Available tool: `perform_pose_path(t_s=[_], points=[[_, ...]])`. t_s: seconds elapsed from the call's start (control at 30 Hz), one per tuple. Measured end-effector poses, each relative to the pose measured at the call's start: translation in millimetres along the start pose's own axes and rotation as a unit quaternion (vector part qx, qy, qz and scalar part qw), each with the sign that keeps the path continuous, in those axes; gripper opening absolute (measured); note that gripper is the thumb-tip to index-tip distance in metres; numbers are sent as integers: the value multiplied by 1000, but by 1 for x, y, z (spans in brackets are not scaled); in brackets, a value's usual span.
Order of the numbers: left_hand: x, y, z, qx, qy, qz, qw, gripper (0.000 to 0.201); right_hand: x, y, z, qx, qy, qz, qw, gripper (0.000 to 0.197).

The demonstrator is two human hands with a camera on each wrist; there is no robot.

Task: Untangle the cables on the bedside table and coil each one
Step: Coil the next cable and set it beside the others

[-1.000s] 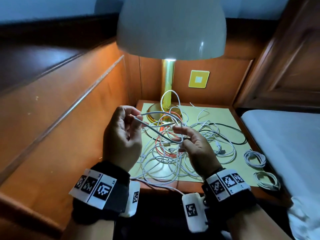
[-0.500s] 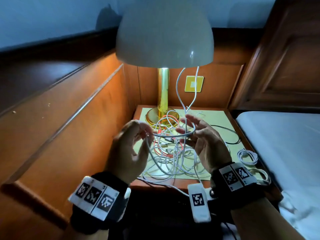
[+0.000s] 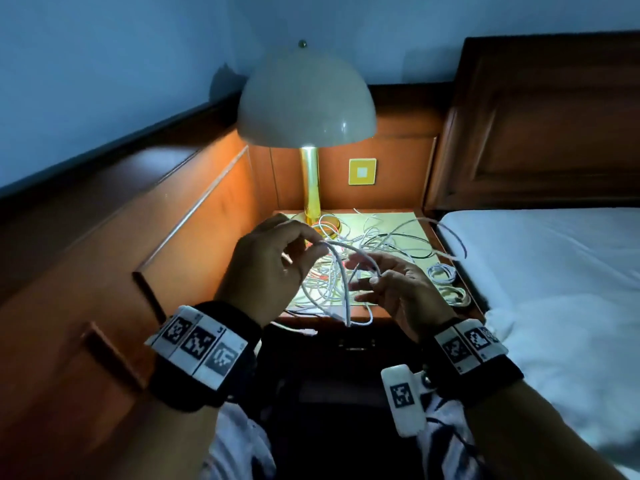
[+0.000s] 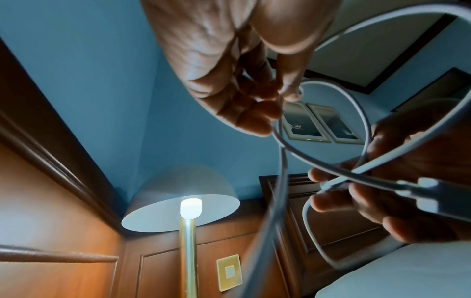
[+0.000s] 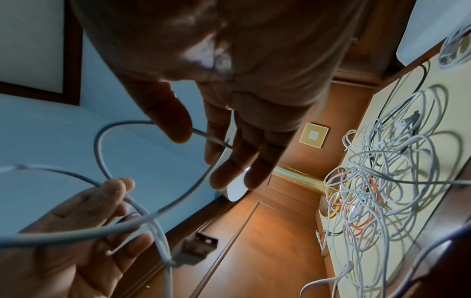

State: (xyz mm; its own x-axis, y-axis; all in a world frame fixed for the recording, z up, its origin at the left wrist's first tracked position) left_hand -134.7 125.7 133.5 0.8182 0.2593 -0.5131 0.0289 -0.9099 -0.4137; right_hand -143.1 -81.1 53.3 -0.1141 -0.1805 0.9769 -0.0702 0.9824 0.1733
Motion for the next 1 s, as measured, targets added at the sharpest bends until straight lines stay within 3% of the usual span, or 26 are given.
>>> perform_pose_path(t_s=[0.13, 0.23, 0.33, 0.5, 0.63, 0.7, 0.77, 0.87, 0.93, 1.0], points=[[-26, -5, 11, 15, -111, 11, 994, 11, 9, 4, 41, 30, 52, 74, 995, 33], [-36, -4, 26, 60, -215, 43, 974, 18, 2, 11, 67, 64, 104, 148, 981, 45], [-38, -3, 42, 80, -276, 75, 955, 24, -13, 18, 88, 83, 160, 115, 977, 44], [-24, 14, 76, 105, -350, 110, 924, 24, -37, 7, 104, -7, 189, 44, 981, 40], [7, 34, 99, 98, -416, 161, 890, 26, -56, -4, 98, -111, 191, 127, 967, 38], [18, 48, 110, 65, -448, 201, 868, 26, -62, -6, 94, -82, 165, 194, 964, 34], [25, 63, 122, 38, -476, 231, 848, 23, -70, -5, 93, 13, 130, 254, 958, 27], [34, 81, 133, 1, -501, 272, 822, 23, -88, -3, 100, 130, 140, 286, 939, 25], [42, 86, 135, -30, -513, 298, 804, 24, -94, -3, 103, 145, 137, 321, 926, 14], [51, 87, 136, -32, -527, 289, 799, 29, -92, -7, 100, 114, 95, 375, 915, 19]])
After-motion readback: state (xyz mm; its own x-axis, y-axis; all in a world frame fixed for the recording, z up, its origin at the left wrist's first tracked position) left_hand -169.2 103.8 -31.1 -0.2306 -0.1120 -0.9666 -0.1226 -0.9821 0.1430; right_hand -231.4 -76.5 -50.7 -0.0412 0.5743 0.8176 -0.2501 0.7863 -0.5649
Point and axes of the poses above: each hand's wrist, its own z-axis away from the middle knuckle, its own y-axis out of the palm, x = y × z, the point moved 2 cm from there along -z, towards the middle knuckle, and after that the axes turned 10 degrees about z, right-handed, at the moved point
